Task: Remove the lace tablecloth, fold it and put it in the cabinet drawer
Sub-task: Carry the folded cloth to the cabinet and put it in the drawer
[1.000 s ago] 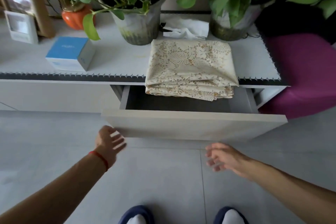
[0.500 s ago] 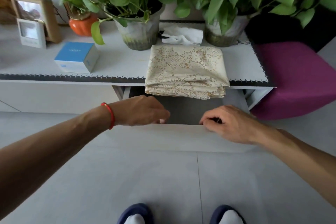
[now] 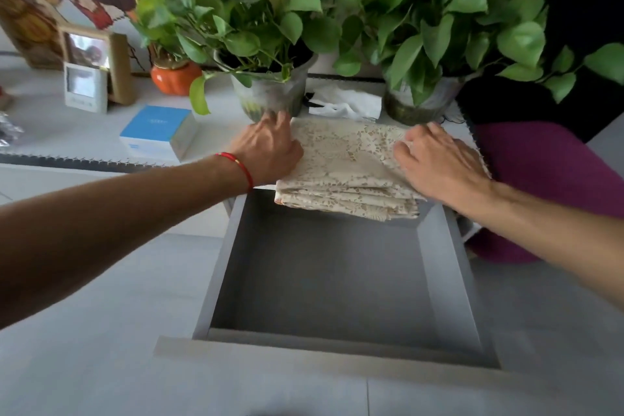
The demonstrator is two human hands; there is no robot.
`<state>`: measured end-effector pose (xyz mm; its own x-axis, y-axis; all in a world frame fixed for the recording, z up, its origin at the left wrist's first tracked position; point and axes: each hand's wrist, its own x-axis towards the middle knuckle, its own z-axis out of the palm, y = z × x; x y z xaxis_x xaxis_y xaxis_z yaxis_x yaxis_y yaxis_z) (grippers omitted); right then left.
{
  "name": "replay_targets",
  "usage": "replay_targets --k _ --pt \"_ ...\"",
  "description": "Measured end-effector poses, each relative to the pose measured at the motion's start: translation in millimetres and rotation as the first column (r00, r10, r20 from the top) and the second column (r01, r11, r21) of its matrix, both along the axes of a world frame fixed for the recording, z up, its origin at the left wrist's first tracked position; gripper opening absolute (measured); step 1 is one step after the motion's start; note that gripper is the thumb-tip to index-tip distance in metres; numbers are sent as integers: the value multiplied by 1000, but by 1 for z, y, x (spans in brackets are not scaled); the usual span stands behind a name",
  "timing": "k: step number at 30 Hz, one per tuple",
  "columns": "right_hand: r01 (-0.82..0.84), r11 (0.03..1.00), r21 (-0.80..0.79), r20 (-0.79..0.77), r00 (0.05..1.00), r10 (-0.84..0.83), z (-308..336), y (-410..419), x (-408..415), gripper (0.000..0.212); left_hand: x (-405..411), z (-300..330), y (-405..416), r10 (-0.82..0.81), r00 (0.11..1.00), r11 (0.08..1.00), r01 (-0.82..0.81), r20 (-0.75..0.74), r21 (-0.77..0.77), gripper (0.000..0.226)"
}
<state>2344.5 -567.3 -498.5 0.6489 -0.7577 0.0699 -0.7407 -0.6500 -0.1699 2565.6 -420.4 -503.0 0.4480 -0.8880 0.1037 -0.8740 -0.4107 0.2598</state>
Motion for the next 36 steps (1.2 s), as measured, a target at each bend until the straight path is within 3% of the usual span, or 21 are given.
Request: replay_targets --k 3,6,10,12,13,15,17,21,24,27,29,30,33,36 --pt "133 987 93 73 988 -140 -10 -1 21 62 -1 -21 -6 47 998 997 -49 -41 -55 44" --pt "235 914 329 154 942 -298 -16 -7 27 72 -1 -26 -11 166 960 978 -189 -227 -84 53" --pt "206 758 619 338 802 -493 -18 -10 23 66 -5 -18 -6 255 714 911 -403 -652 -85 61" --pt "147 652 744 362 732 -578 -14 -7 15 63 -14 -15 6 192 646 894 -425 -739 -139 57" --pt "120 644 756 373 729 -574 -14 -3 9 54 -22 -17 14 131 651 893 -406 -748 -197 48" --pt "76 741 667 419 784 -458 -17 11 -9 33 -41 -27 38 37 692 865 -384 -721 -324 36" --pt "-14 822 569 489 809 -325 -24 29 -31 24 -59 -45 63 -14 712 841 -372 -702 -394 39" --pt "-188 866 463 606 780 -155 -43 72 -70 18 -79 -77 100 -102 695 888 -259 -711 -380 41" --pt "-148 837 526 535 823 -190 -75 83 -89 22 -74 -97 105 31 660 957 -236 -750 -169 44" --pt "-64 586 808 322 880 -349 -105 78 -89 33 -65 -120 93 224 559 966 -237 -798 104 51" --pt "10 518 855 225 894 -388 -128 59 -79 36 -61 -135 82 280 492 953 -244 -824 178 54" --pt "45 522 852 186 905 -382 -137 49 -73 35 -59 -140 77 297 502 949 -250 -812 192 54" --pt "122 597 793 94 944 -317 -157 28 -56 25 -47 -153 63 288 668 957 -219 -686 188 52" --pt "135 662 738 12 977 -212 -164 17 -46 14 -37 -158 58 287 668 958 -202 -687 204 49"
